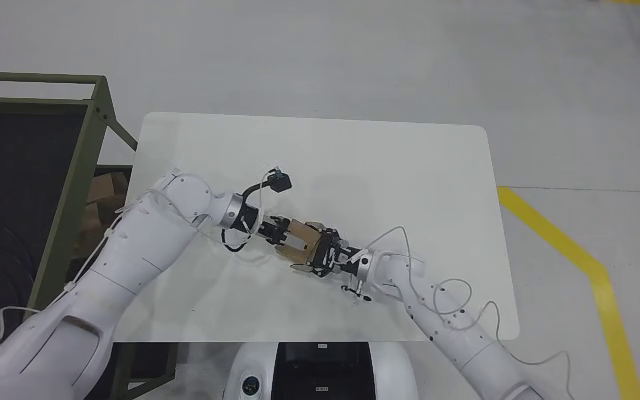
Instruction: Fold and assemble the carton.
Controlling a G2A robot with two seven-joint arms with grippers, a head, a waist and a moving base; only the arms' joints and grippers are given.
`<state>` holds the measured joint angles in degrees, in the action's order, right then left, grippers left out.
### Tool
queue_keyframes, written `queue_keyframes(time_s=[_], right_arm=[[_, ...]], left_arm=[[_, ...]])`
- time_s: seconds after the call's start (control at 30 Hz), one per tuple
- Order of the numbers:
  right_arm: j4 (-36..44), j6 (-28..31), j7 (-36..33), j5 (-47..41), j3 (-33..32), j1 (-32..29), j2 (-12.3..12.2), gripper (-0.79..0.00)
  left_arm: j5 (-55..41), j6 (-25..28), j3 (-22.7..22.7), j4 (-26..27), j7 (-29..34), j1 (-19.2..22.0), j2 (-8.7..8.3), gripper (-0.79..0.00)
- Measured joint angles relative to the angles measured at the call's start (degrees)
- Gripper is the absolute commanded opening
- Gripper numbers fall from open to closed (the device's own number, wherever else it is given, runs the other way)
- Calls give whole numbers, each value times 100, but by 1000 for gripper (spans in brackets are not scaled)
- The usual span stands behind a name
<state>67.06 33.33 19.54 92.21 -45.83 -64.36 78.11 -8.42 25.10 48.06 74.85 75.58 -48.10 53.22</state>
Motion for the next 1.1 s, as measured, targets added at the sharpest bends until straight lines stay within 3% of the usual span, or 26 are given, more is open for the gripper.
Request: queue_keyframes(time_s=[0.3, 0.87, 1.0, 1.1], right_arm=[[10, -28, 24, -14, 3, -8, -12, -234], [-9, -141, 112, 19, 1, -57, -42, -222], [-15, -156, 102, 3, 17, -47, -38, -339], [-20, -176, 104, -6, 24, -39, -36, -332]], left_arm=[[-15, 27, 21, -6, -20, -3, 7, 0], [-162, -10, 252, 146, -9, -96, -52, 0], [-165, -18, 308, 187, -28, -137, -70, 0], [-163, -31, 338, 214, -32, -161, -80, 0]])
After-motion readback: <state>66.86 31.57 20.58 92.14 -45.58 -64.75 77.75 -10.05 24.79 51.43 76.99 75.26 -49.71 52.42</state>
